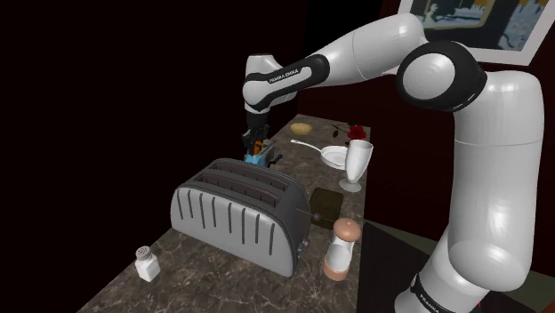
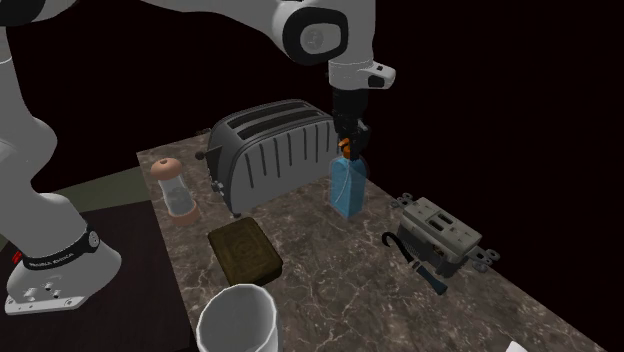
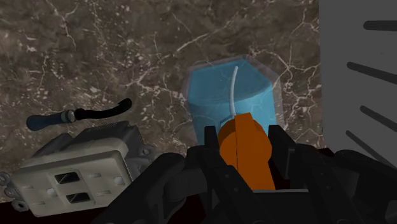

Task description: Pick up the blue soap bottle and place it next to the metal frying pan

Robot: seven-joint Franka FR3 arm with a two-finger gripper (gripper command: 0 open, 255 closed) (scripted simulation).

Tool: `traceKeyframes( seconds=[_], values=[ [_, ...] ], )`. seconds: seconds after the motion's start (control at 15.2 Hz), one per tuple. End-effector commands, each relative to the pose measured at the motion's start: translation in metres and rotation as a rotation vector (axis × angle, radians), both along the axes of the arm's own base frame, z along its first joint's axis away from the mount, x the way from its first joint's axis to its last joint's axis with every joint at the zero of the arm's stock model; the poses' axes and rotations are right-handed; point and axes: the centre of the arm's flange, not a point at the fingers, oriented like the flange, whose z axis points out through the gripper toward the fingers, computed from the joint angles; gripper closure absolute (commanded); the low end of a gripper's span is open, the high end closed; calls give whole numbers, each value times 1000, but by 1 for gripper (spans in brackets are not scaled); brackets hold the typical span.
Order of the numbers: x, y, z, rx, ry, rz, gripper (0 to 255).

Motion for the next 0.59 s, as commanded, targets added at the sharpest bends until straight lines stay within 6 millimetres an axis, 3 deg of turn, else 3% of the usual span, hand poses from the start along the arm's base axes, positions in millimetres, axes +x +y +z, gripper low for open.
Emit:
traceKeyframes(
  seconds=[0.0,0.2,0.53],
  values=[
    [0,0,-1,0,1,0,255],
    [0,0,-1,0,1,0,255],
    [0,0,26,0,1,0,255]
  ],
)
